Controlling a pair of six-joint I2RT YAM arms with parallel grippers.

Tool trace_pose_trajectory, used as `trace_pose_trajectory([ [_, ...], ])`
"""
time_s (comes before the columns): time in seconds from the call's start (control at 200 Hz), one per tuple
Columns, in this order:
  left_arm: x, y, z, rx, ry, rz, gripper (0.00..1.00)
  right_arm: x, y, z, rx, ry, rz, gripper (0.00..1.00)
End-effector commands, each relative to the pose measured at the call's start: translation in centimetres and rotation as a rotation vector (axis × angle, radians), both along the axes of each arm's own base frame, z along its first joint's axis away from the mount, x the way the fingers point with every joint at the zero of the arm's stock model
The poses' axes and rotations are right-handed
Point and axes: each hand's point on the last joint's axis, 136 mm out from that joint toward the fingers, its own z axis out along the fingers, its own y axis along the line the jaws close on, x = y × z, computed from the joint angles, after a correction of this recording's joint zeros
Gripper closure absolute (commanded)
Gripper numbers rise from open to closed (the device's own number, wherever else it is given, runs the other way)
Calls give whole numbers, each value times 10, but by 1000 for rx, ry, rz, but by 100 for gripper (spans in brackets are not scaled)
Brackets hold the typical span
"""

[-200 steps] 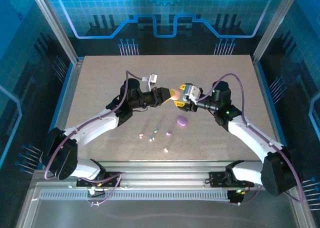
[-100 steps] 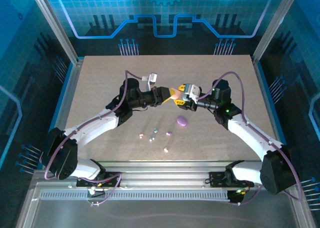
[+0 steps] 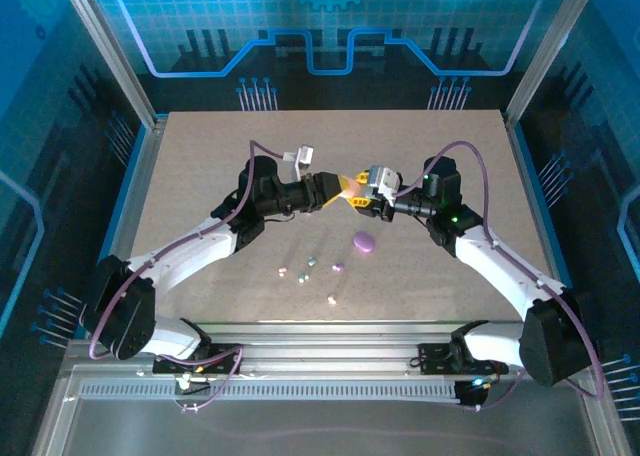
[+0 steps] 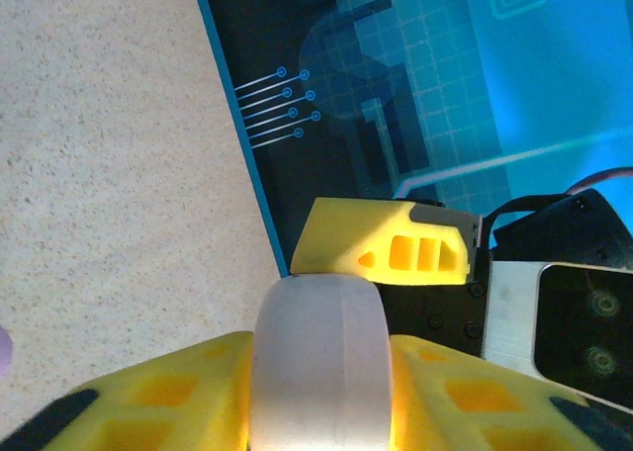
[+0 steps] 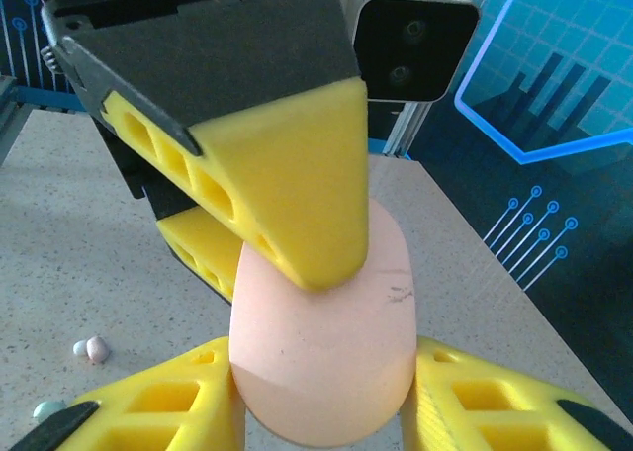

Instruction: Insert wireless bluetooth earbuds into charging case

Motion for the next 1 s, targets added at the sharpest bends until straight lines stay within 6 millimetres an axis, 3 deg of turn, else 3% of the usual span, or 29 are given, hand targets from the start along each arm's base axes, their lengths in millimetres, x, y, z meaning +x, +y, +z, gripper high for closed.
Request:
trace_pose_trajectory([
  [0.0,-7,0,21,0,-90,-31,42,-2,0,7,8,25,29,60],
  [0.22,-10,11,30,166,-350,-61,19,-16,5,20,17,165,117,62],
  [0.41,-30,19,39,271,-780,-173,13,-33,8,30,11,299,227,62],
  [0.56,-47,20,40,293,-1024,-235,16,-38,10,36,16,343,277,63],
  [0.67,-49,18,38,318,-1055,-273,19,-40,11,40,19,331,291,62],
  [0.88,-49,18,38,338,-1095,-269,34,-41,12,40,23,317,304,61],
  [0.996,-49,18,32,356,-1104,-278,36,-41,12,40,23,310,304,61],
])
